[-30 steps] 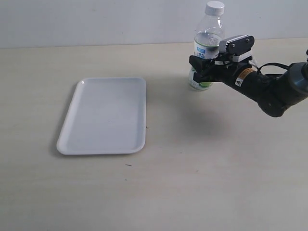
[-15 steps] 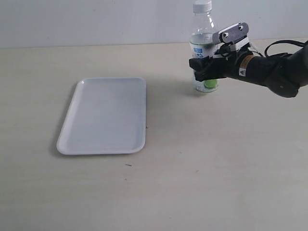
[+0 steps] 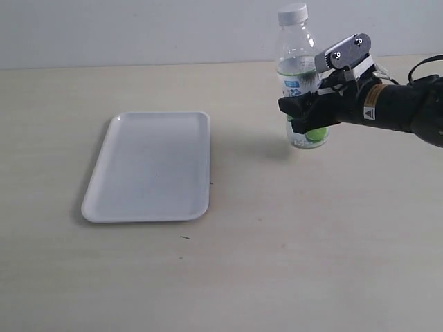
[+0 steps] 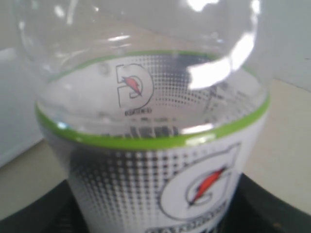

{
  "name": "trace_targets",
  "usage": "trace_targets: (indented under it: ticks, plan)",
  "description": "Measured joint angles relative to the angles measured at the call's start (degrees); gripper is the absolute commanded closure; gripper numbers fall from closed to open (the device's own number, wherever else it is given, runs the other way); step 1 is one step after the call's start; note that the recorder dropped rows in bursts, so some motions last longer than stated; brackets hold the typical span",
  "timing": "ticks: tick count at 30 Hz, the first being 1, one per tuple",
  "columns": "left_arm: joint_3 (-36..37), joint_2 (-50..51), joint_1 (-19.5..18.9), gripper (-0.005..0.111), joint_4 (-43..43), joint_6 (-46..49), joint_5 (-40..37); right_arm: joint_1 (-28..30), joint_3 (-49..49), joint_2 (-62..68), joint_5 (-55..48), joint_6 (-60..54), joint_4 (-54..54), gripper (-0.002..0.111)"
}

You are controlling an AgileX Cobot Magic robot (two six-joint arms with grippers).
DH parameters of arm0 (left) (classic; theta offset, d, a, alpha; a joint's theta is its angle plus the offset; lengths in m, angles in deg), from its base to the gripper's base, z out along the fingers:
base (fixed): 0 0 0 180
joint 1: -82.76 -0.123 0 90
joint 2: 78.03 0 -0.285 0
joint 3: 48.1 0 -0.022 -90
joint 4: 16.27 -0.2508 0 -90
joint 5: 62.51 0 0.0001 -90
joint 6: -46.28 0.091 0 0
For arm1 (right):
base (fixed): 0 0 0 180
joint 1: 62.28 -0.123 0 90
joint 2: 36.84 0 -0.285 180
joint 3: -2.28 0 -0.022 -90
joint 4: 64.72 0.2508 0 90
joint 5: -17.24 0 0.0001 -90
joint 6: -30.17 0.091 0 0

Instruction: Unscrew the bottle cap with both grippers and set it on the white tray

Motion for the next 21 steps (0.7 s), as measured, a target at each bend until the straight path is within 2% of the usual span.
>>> trace_targets:
  ticks: [3,5,9,11,13,18,21]
  plan:
    - [-8.70,11.62,0.00,0.107,-13.92,-11.10,-3.81,0.00,-1.27,-0.26,0.00,-0.21,-1.81,0.108]
    - [-14.81,20.11,0.00,0.103,-26.01,-20.69,-5.53,0.00,-1.84,-0.26,0.00,-0.72,-2.56,0.108]
    - [-23.92,35.94,0.00,0.078,-50.28,-39.14,-5.01,0.00,-2.52,-0.26,-0.10,-1.88,-3.68,0.108]
    - [-27.67,42.47,0.00,0.064,-59.32,-47.54,-2.42,0.00,-2.52,-0.26,-0.10,-2.39,-4.39,0.108]
    - [-31.40,48.37,0.00,0.058,-66.93,-54.04,1.59,0.00,-2.52,-0.26,-0.10,-2.98,-5.22,0.108]
    - [-42.59,61.95,0.00,0.056,-83.17,-68.93,14.84,0.00,-2.52,-0.26,1.60,-4.12,-7.59,0.108]
    - [-48.02,67.76,0.00,0.056,-87.29,-75.18,20.10,0.00,-2.52,-0.26,3.81,-5.36,-9.42,0.108]
